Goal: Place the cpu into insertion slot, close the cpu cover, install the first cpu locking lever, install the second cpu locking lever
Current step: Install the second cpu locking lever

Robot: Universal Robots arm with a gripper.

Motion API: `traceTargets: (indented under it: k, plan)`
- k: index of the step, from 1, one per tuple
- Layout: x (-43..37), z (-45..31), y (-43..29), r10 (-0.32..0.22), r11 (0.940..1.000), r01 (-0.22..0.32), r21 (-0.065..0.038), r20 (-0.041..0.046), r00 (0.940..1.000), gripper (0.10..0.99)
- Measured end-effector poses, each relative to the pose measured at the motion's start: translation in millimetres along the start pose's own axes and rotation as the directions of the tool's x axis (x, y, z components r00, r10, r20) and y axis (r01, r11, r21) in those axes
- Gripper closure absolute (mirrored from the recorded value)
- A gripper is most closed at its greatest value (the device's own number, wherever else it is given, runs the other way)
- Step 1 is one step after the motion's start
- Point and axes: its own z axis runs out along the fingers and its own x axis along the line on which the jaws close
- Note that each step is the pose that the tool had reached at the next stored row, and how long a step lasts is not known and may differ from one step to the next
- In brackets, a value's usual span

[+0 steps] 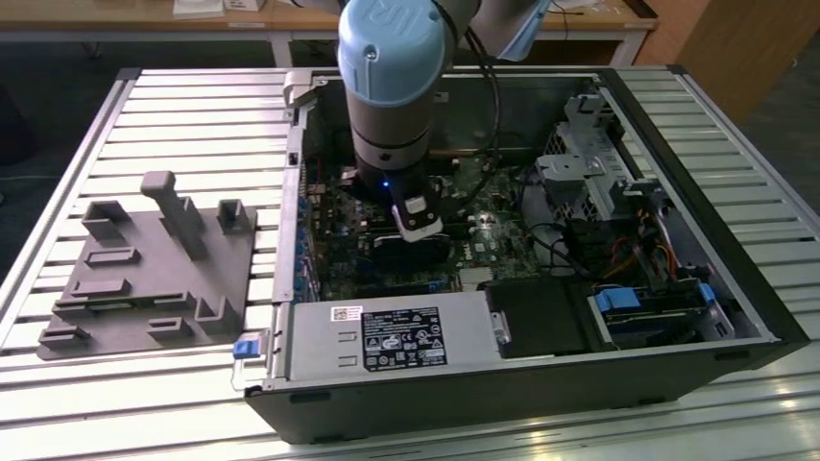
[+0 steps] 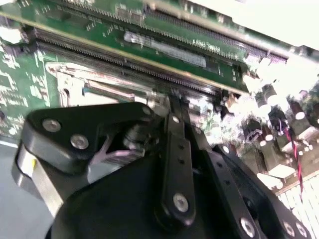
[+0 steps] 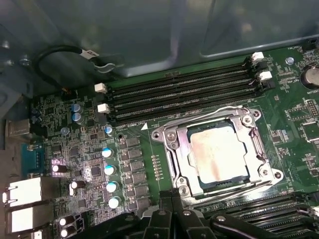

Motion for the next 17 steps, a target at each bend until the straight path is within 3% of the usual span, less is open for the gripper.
traceTargets:
  k: [3, 9, 12, 13, 16, 17]
  plan:
    - [0.1, -3.8, 1.3, 0.000, 1.0000, 0.000, -0.001, 0.0003, 1.0000, 0.980]
    - [0.6, -23.0, 7.0, 0.000, 1.0000, 0.000, 0.000, 0.0003, 1.0000, 0.980]
    - [0.2, -30.0, 9.2, 0.000, 1.0000, 0.000, 0.008, 0.0019, 1.0000, 0.980]
    - [-0.3, -30.7, 9.6, -0.001, 0.9998, 0.001, 0.019, 0.0046, 1.0000, 0.980]
    - [-3.4, -31.1, 10.4, -0.002, 0.9974, 0.001, 0.072, 0.0163, 0.9999, 0.980]
    - [-6.1, -31.0, 11.0, -0.002, 0.9967, 0.001, 0.081, 0.0181, 0.9998, 0.980]
